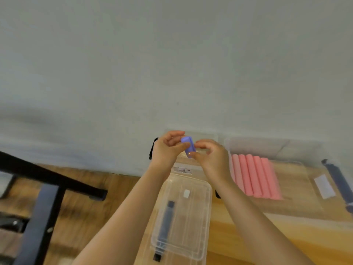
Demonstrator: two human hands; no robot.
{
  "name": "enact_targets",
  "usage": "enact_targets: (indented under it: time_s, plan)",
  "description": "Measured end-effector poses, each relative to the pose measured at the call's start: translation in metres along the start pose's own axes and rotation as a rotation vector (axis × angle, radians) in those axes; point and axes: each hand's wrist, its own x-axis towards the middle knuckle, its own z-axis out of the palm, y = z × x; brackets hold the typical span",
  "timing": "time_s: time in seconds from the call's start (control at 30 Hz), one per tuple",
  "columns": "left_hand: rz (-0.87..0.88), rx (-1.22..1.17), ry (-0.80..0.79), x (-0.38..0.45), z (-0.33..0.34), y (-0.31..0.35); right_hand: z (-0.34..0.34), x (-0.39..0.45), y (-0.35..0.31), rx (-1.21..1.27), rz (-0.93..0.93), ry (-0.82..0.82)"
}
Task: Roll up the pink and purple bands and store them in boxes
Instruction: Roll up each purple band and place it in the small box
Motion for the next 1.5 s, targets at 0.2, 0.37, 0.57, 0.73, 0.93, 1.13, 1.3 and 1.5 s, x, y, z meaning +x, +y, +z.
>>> enact_targets:
  time_s: [0.2, 0.37, 0.57, 0.73, 0.93, 1.13, 1.3, 1.5]
  plan:
    - [-0.064, 0.058, 0.070, 0.053, -0.036, -0.021, 0.058, 0.041, 0.015, 0.043, 0.187, -0.060]
    - [0.083, 0.757, 0.020, 0.073, -0.075, -0.065, 0.093, 0.069, 0.040, -0.070, 0.324, -0.062]
    - [-0.031, 1.220, -0.289, 0.075, -0.098, -0.103, 0.123, 0.098, 0.073, -0.148, 0.500, -0.072]
    - [-0.014, 1.110, -0.325, 0.073, -0.101, -0.110, 0.137, 0.115, 0.101, -0.185, 0.716, -0.184]
    - [-0.004, 0.896, -0.352, 0.069, -0.102, -0.117, 0.143, 0.117, 0.109, -0.415, 0.650, -0.465]
    - [-0.019, 0.856, -0.341, 0.070, -0.099, -0.115, 0.128, 0.126, 0.104, -0.701, 0.407, -0.755]
    - [-0.014, 0.829, -0.343, 0.068, -0.099, -0.116, 0.134, 0.124, 0.114, -0.733, 0.344, -0.844]
    - [-0.032, 0.802, -0.338, 0.068, -0.100, -0.118, 0.133, 0.129, 0.122, -0.677, 0.363, -0.908]
